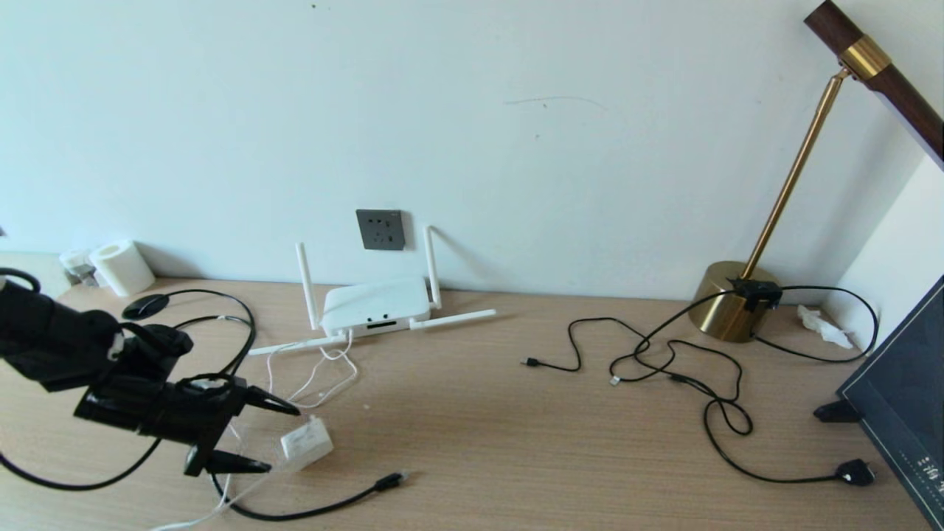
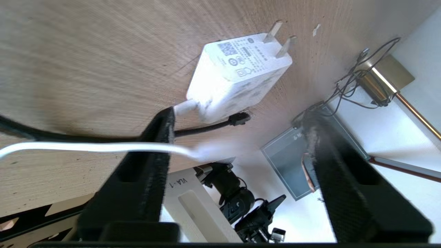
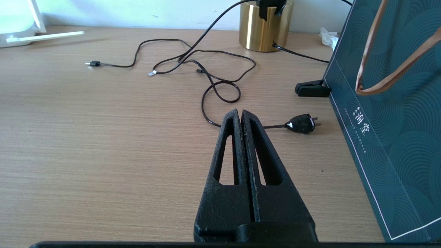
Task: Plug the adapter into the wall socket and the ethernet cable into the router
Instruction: Plug plug into socket
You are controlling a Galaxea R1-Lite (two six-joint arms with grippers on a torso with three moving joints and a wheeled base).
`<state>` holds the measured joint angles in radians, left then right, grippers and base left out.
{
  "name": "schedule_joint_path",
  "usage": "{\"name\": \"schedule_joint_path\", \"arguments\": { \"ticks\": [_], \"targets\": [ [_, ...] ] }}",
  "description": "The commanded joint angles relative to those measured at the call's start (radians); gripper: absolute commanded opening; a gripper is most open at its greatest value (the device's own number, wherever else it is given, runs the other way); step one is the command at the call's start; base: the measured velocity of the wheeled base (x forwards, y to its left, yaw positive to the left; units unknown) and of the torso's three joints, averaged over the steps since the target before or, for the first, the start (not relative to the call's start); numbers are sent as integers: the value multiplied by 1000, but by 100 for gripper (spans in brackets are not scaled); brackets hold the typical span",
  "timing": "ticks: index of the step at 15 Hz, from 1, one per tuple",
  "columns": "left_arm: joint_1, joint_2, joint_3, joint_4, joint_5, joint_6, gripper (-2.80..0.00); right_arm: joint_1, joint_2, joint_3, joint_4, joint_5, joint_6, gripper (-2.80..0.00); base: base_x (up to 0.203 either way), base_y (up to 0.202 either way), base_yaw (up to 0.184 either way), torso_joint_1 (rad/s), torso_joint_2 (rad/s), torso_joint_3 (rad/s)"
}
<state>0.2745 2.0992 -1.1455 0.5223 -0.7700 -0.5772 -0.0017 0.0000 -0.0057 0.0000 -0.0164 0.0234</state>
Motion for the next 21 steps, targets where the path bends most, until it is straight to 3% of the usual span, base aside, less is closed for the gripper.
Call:
{"name": "schedule_joint_path", "arguments": {
  "ticks": [1,2,4,6,10,12,15,16,18,19,20,21],
  "targets": [
    [-3,1,-3,6,0,0,0,0,0,0,0,0,1,-280,0,0,0,0,0,0],
    [-5,-5,0,10,9,12,0,0,0,0,0,0,0,-280,0,0,0,0,0,0],
    [-5,-53,0,54,32,107,0,0,0,0,0,0,1,-280,0,0,0,0,0,0],
    [-8,-137,-12,72,100,175,0,0,0,0,0,0,1,-280,0,0,0,0,0,0],
    [-113,-373,-20,20,340,256,0,0,0,0,0,0,0,-280,0,0,0,0,0,0],
    [-212,-458,62,-186,486,331,0,0,0,0,0,0,0,-280,0,0,0,0,0,0],
    [-360,-493,312,-569,675,629,0,0,0,0,0,0,0,-280,0,0,0,0,0,0],
    [-402,-492,356,-635,701,776,0,0,0,0,0,0,0,-280,0,0,0,0,0,0],
    [-453,-472,398,-686,759,1007,0,0,0,0,0,0,0,-280,0,0,0,0,0,0],
    [-465,-464,409,-696,828,1110,0,0,0,0,0,0,1,-280,0,0,0,0,0,0],
    [-491,-462,417,-709,917,1168,0,0,0,0,0,0,0,-280,0,0,0,0,0,0],
    [-533,-460,433,-734,1020,1186,0,0,0,0,0,0,1,-280,0,0,0,0,0,0]
  ]
}}
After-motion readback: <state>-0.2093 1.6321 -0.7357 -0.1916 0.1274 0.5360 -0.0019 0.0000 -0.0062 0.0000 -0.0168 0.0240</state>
